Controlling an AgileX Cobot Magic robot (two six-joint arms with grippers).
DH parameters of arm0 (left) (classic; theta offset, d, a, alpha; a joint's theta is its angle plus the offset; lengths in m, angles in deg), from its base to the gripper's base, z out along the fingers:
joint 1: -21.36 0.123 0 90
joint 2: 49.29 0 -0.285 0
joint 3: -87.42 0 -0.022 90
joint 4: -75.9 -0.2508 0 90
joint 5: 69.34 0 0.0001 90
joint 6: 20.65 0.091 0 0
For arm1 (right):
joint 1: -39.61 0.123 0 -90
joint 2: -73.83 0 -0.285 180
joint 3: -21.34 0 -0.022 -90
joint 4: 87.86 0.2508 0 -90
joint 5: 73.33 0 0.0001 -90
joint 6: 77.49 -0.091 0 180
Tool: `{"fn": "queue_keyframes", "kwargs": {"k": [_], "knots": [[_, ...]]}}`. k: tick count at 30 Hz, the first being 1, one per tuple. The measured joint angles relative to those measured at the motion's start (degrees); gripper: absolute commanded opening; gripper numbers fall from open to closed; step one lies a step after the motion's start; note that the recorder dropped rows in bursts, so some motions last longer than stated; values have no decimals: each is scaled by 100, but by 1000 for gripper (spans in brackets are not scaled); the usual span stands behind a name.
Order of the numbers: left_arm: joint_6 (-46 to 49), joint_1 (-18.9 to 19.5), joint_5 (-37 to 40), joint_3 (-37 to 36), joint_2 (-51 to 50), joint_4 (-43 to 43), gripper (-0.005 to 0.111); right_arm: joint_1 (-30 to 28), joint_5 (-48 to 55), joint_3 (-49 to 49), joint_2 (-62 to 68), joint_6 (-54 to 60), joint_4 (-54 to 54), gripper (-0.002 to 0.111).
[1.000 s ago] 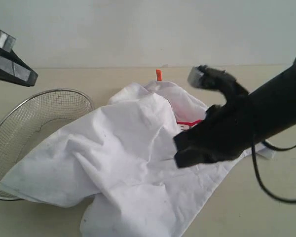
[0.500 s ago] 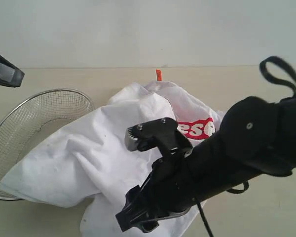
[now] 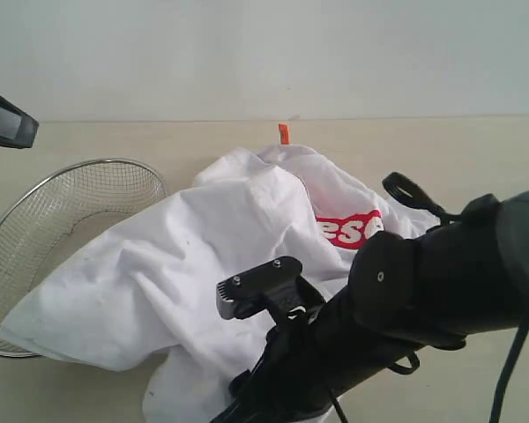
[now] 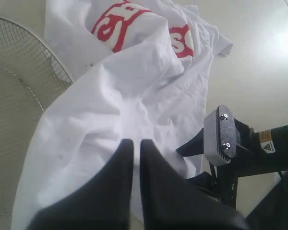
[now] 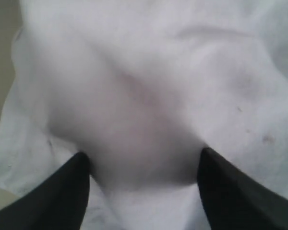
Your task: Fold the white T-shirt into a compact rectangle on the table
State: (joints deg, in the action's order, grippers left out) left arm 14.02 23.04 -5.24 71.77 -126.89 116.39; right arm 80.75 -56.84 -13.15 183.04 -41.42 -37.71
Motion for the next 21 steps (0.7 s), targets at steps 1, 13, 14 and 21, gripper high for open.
{"fn": "queue_keyframes", "kwargs": {"k": [1,13,14,21], "knots": [[0,0,-25,0,0,0,5,0,-1,0,24,13,-23,37],[0,0,-49,0,0,0,5,-441,1266,18,76,-845,-1101,0],[0,0,-49,0,0,0,5,-599,1434,18,38,-912,-1228,0],[-10,0,-49,0,0,0,5,-1398,2017,7,-233,-996,-1747,0]]}}
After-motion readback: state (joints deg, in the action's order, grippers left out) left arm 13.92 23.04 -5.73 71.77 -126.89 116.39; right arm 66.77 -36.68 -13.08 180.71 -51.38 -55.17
